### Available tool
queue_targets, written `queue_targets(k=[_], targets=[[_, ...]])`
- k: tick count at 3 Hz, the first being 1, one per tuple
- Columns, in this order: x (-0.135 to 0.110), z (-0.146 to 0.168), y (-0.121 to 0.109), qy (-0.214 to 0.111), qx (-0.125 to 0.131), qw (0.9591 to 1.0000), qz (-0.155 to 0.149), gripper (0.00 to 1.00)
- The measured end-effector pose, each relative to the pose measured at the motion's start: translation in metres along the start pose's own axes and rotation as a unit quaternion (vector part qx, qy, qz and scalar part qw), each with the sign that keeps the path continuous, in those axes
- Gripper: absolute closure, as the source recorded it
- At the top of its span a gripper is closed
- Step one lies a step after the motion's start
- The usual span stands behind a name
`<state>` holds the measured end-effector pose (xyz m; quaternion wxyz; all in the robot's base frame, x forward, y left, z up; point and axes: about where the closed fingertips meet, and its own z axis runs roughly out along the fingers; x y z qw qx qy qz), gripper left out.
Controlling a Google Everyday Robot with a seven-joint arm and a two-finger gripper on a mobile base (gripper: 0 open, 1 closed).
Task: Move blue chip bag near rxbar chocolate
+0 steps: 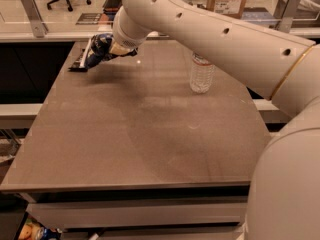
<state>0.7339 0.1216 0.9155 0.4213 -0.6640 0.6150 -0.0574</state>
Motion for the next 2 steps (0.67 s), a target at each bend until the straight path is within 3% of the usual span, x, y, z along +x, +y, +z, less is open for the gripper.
queue_targets(k=[2], targets=[[-0.0005,0.002,0.0021,0.0,-0.002,1.0,-0.001,0.12]])
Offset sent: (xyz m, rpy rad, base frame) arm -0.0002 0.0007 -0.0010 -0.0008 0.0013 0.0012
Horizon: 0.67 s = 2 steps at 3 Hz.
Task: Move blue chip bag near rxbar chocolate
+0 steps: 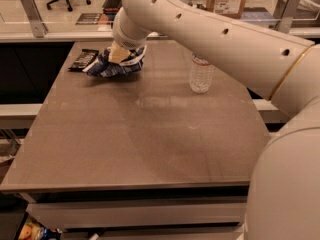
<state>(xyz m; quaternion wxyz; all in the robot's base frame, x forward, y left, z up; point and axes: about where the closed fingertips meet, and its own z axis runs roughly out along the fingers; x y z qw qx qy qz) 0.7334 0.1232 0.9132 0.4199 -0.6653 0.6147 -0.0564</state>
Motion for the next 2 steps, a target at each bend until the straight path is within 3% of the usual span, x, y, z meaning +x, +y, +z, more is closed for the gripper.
queue_targets(k=[1,2], targets=[[-0.0005,0.0011,0.0011,0.0,-0.001,1.0,0.0,0.0],[-0.0005,0.0012,0.0012,0.0,-0.001,1.0,0.0,0.0]])
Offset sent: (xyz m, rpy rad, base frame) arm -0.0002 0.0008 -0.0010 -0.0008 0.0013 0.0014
